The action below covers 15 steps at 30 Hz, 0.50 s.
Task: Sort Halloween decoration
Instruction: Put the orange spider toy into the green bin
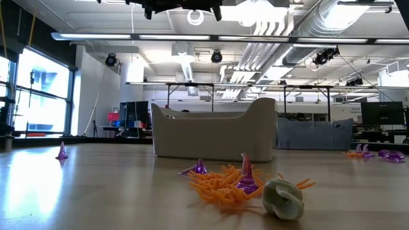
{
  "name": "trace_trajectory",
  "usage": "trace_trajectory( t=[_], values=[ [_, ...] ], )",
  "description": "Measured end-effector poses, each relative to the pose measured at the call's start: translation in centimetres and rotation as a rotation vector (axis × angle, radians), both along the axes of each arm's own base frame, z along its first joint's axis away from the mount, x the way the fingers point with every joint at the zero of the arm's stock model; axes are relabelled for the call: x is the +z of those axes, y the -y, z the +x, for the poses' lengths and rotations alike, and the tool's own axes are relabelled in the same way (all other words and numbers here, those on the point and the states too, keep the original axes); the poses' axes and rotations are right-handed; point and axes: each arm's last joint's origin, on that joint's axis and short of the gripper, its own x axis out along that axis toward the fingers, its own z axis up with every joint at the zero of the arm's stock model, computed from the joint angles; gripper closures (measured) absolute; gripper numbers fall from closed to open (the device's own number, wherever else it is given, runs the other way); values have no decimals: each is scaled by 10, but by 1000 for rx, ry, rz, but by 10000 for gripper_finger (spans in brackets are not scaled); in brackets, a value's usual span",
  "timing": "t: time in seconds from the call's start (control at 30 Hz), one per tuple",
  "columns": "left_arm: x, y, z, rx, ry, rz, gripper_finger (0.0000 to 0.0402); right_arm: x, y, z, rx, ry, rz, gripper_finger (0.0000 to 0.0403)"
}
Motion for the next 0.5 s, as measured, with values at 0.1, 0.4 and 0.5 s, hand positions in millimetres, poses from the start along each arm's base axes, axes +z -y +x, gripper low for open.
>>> trace_trajectory(
  t=[0.1,0.4,0.5],
  values=[
    [0,0,0,0,1,-3,322,0,0,0,1,0,0,403],
    [0,0,0,0,0,1,382,0,0,0,5,-1,2,403],
    [0,0,0,3,0,2,395,0,0,0,5,-2,2,403]
  ],
)
